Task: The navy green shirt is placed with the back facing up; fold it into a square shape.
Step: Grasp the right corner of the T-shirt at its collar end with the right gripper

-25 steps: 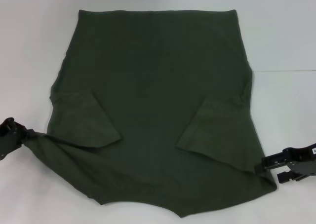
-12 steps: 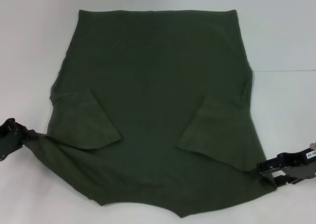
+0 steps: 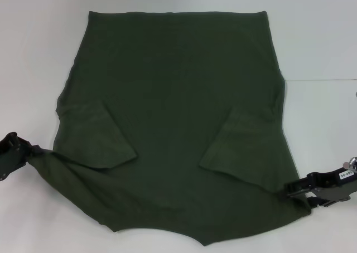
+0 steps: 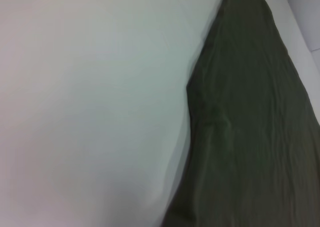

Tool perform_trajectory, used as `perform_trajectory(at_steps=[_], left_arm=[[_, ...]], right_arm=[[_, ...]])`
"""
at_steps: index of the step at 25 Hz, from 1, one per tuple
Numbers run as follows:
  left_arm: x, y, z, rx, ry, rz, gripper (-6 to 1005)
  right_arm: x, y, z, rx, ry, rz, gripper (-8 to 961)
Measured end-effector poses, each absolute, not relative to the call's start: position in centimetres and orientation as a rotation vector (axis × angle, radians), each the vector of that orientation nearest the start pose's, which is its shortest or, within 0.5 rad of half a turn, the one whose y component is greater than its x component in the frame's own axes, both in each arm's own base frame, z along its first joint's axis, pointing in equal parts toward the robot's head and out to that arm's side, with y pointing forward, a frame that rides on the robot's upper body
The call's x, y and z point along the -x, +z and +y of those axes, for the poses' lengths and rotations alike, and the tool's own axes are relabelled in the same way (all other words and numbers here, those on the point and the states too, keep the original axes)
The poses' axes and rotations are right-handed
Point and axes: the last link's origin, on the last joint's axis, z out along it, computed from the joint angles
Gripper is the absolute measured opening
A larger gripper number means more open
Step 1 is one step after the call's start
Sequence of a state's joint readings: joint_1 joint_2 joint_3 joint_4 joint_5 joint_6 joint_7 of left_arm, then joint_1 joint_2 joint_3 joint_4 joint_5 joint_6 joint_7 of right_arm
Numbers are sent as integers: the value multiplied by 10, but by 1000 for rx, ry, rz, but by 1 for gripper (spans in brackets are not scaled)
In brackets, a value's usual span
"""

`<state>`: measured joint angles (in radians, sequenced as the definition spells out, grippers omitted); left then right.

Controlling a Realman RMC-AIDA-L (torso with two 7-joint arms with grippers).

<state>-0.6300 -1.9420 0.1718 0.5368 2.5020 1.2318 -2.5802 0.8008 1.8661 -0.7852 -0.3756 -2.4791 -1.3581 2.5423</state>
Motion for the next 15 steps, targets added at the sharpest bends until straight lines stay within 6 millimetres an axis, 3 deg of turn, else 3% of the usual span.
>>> perform_trajectory(at_steps=[15], left_arm=[[356, 70, 369, -2003, 955, 2815, 2]], right_arm=[[-279, 2, 385, 2184, 140, 1985, 928]])
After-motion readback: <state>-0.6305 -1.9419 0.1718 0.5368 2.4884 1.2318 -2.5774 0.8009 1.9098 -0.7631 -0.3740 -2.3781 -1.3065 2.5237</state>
